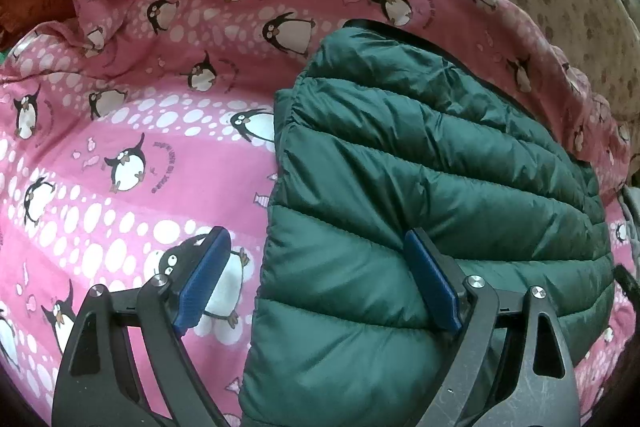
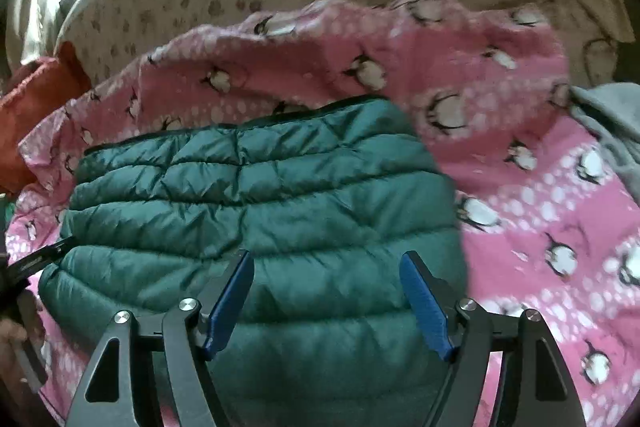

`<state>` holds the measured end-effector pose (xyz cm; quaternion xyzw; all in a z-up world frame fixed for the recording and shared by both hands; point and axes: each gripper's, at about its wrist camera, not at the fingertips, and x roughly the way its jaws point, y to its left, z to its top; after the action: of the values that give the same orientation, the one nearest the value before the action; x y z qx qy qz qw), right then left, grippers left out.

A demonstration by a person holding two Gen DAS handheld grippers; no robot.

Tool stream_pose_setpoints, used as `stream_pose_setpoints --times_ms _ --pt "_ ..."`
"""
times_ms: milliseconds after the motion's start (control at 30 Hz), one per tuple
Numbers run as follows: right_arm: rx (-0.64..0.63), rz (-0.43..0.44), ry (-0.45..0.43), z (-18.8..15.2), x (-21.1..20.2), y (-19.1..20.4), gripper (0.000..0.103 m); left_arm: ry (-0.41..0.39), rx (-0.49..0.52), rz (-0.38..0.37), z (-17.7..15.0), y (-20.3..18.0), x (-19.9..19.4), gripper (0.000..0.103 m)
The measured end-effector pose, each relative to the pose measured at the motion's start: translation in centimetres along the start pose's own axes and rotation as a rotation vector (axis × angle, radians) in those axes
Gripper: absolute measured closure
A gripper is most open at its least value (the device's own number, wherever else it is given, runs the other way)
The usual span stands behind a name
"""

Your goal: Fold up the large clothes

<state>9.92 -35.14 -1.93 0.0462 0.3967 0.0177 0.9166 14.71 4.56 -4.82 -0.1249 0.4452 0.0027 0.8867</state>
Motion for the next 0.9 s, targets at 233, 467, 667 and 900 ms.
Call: stream_pose_setpoints --times_ms 233,467,667,900 --pt "0.094 -0.037 0.092 -2.2 2.4 -3.2 0.029 -0.020 -0.006 0.017 -0.4 -0.3 -0.1 0.014" --pt "0.095 0.019 0.074 -2.3 1.9 -4.0 0.025 0.022 -0.012 -0.017 -0.2 -0.3 -1.0 0.014" --pt "0.138 0.068 0.036 -2.6 -0.7 -5.6 0.025 0.019 -0.017 -0.072 -0.5 -0.2 -1.9 0.014" --pt "0.139 0.093 0.059 -2.7 -0.1 -6.1 0.023 0.074 -0.072 -0.170 -0.7 1.0 -0.7 0.014"
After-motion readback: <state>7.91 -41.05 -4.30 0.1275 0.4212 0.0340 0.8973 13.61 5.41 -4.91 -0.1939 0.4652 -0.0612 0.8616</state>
